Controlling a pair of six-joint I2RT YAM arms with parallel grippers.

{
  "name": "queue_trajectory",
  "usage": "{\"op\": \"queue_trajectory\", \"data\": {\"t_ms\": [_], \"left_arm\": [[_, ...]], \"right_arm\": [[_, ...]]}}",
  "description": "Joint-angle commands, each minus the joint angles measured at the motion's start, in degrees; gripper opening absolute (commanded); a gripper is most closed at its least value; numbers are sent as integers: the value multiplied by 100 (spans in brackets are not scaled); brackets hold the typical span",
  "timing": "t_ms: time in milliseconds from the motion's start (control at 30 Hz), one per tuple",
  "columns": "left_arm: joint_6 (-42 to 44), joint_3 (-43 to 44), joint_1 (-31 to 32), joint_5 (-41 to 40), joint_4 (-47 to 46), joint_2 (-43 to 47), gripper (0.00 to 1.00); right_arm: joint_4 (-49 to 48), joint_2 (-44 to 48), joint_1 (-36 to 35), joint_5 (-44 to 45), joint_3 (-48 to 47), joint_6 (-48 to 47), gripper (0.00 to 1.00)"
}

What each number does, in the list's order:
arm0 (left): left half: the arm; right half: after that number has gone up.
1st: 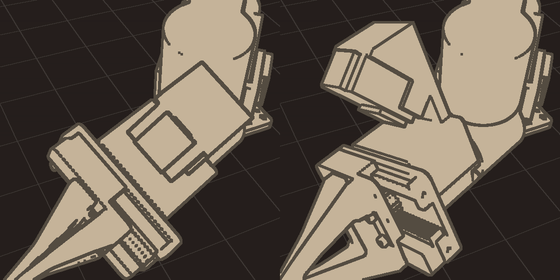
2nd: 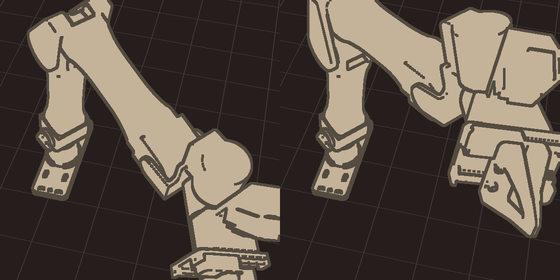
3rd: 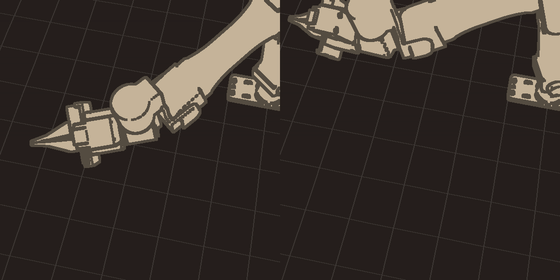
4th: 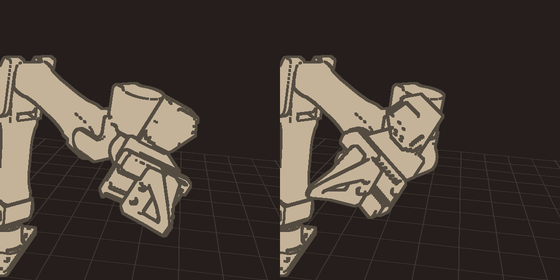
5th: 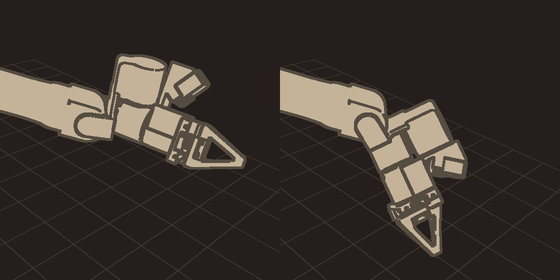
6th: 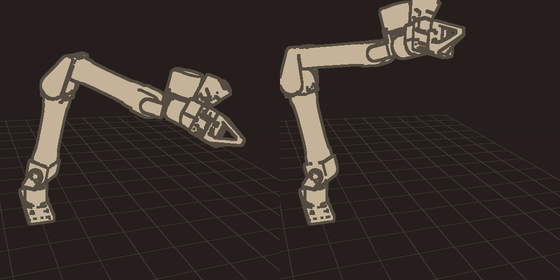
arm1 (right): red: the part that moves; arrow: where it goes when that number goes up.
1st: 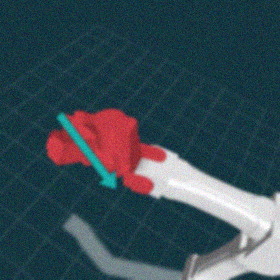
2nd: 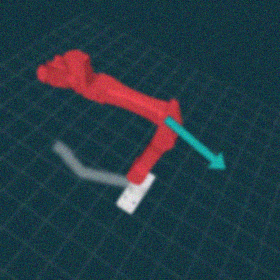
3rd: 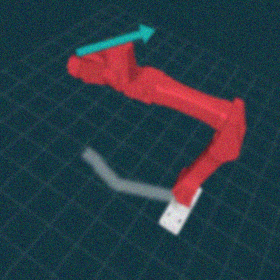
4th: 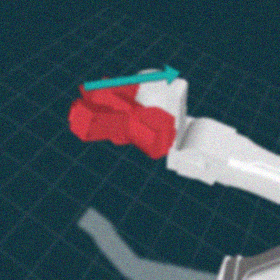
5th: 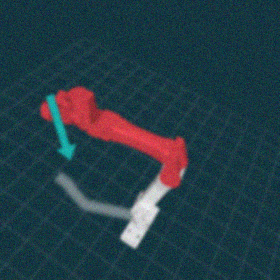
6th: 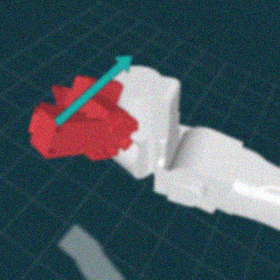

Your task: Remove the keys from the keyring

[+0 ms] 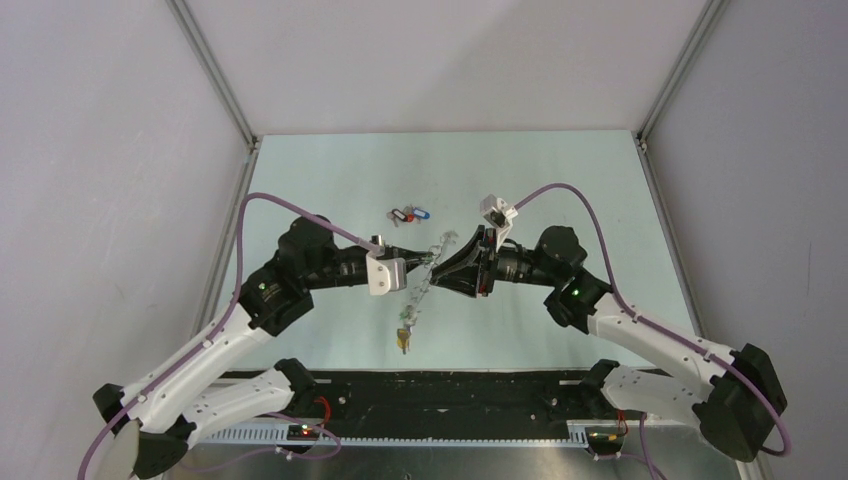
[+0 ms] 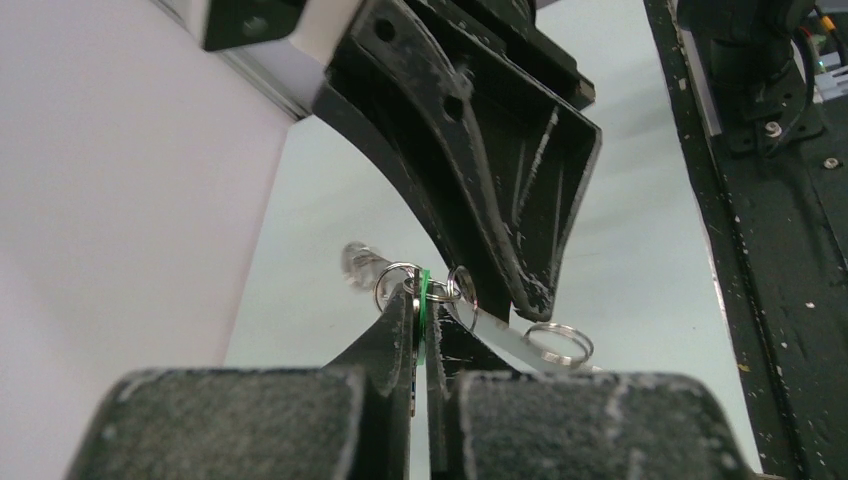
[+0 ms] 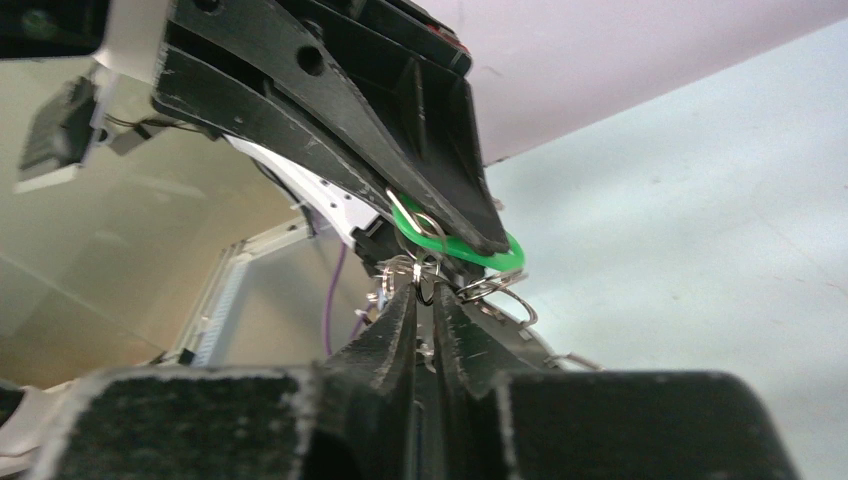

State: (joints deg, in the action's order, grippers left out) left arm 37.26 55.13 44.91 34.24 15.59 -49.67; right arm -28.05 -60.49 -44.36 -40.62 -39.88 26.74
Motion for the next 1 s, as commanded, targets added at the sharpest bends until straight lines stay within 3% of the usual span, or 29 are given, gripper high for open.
{"op": "queue_trajectory", "data": {"t_ms": [0,267,500,967], "left_arm": [[-65,111,9,111,-769,59,0],[-55,101,6,52,-752,54,0],[-24,78,4,73,-730,-3,0],[23,73,17,154,-694,-126,0]], "right_arm": [[721,333,-23,421,-97,-829,35],[314,706,-144,639,178,-1250,40],[82,1331,-418,979,603,-2266,41],[-316,1283,-545,1520,640,-2979,39]]}}
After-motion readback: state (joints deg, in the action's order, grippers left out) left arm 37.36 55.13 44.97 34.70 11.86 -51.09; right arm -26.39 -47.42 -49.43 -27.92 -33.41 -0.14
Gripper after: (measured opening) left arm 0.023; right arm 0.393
